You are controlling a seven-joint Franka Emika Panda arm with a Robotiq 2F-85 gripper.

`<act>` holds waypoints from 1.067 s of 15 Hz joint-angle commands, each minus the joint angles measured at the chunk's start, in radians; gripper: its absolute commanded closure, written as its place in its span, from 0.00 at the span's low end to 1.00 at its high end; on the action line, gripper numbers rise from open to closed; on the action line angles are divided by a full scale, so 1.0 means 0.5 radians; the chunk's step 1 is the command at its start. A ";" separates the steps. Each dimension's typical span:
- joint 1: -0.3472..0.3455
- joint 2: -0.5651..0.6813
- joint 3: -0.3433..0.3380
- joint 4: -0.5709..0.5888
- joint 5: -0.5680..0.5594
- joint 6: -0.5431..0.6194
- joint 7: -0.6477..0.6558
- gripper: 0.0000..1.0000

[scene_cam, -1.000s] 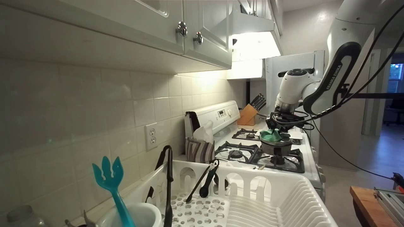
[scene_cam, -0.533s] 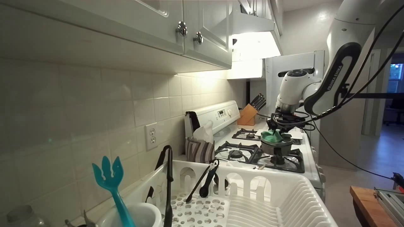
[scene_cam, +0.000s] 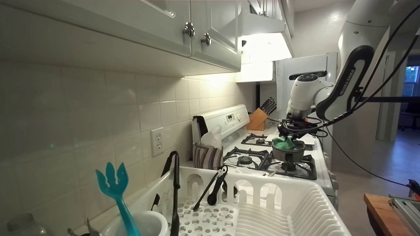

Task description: Put the lid on top of the pot

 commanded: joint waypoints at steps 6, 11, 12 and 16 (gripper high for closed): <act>0.062 0.047 -0.026 0.059 -0.017 -0.075 0.142 0.41; 0.076 0.036 -0.026 0.056 -0.022 -0.071 0.166 0.06; 0.077 0.035 -0.025 0.055 -0.020 -0.069 0.167 0.01; 0.087 0.024 -0.025 0.062 -0.023 -0.059 0.180 0.00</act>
